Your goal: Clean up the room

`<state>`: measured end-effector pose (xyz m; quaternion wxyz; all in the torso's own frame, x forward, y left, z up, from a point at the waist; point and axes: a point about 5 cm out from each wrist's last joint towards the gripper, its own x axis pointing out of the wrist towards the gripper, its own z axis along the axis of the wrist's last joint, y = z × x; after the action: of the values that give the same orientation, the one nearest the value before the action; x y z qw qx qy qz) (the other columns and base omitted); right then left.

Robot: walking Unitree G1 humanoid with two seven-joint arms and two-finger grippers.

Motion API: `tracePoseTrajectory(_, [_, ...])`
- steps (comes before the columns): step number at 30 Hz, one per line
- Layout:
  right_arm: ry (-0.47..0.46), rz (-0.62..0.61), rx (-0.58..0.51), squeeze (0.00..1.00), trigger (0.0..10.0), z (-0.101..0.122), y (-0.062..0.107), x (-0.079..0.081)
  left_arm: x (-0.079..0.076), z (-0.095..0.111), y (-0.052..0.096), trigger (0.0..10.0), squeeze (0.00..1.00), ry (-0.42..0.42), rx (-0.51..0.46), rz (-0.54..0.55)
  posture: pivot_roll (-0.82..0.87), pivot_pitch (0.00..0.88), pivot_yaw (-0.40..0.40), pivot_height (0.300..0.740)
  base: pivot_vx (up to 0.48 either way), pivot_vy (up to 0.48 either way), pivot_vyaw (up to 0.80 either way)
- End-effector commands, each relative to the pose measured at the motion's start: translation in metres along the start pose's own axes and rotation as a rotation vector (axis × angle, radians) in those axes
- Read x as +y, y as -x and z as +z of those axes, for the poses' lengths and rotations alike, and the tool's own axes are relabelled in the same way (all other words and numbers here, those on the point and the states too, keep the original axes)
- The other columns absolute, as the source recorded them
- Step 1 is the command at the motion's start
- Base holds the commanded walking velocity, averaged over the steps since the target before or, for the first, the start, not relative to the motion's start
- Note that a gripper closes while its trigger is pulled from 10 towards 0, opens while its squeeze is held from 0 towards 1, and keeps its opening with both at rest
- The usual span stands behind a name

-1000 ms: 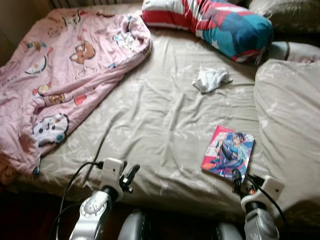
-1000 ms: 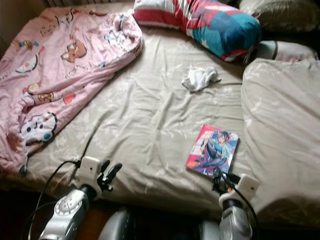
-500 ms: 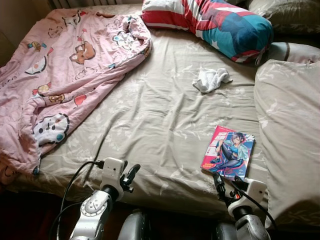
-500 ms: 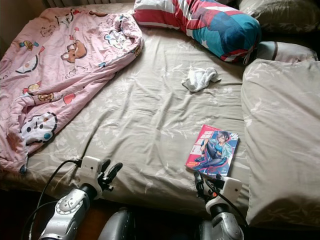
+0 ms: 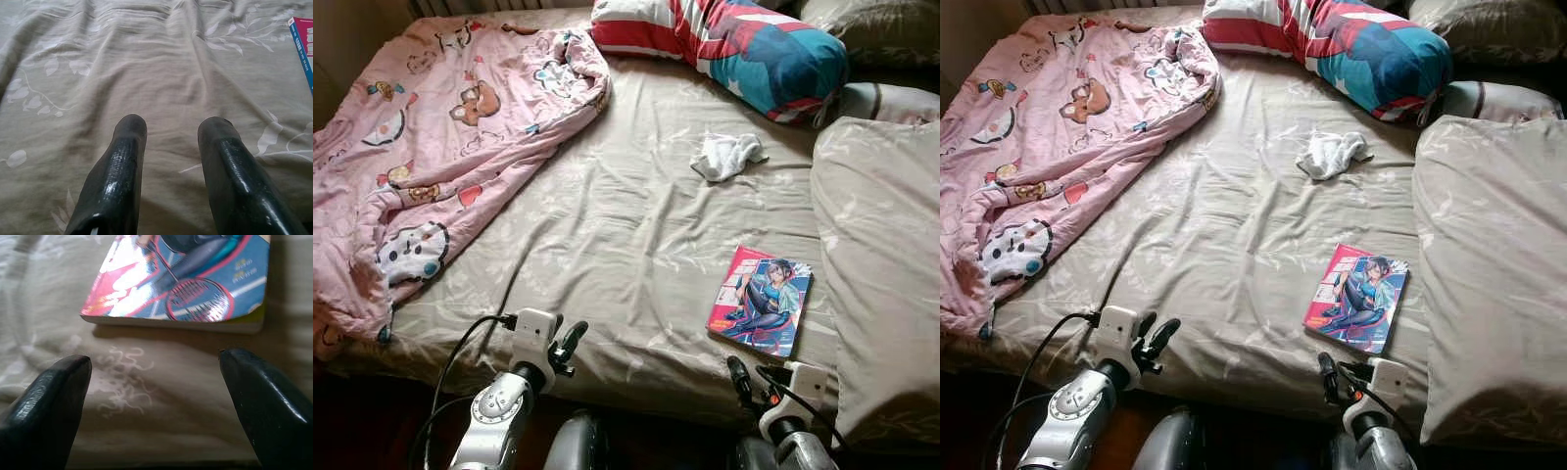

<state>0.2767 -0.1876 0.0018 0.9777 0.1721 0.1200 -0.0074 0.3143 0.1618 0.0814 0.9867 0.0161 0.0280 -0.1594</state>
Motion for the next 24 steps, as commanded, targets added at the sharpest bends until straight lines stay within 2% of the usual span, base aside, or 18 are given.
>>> tracePoseTrajectory(1, [-0.009, -0.026, 0.055, 0.00, 10.0, -0.013, 0.006, -0.003, 0.002, -0.010, 0.006, 10.0, 0.00, -0.007, 0.046, 0.001, -0.02, 0.307, 0.130, 0.626, 0.000, 0.000, 0.00])
tracePoseTrajectory(24, [-0.014, -0.059, 0.057, 0.00, 10.0, -0.006, -0.005, 0.003, 0.001, -0.013, 0.016, 10.0, 0.00, -0.018, 0.057, -0.015, 0.01, 0.363, 0.157, 0.626, 0.000, 0.000, 0.00])
